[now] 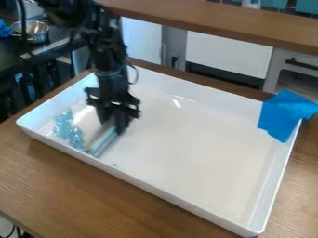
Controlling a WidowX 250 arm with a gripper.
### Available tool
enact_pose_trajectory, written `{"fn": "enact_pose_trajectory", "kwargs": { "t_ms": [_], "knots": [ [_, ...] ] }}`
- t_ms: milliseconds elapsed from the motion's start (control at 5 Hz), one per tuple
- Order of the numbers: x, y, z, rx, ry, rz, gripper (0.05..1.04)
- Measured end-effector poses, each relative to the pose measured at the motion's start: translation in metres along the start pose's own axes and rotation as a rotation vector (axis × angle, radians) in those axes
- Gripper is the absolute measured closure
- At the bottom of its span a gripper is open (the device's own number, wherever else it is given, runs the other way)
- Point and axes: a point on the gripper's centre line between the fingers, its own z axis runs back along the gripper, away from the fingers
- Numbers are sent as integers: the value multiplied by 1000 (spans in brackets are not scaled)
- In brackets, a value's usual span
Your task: Sweep into pile
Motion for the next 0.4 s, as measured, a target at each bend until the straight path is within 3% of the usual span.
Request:
{"fn": "enact_pose_trajectory", "kwargs": {
  "t_ms": [400],
  "knots": [
    [-3, 48, 2, 55, -9, -5, 703]
  ]
}}
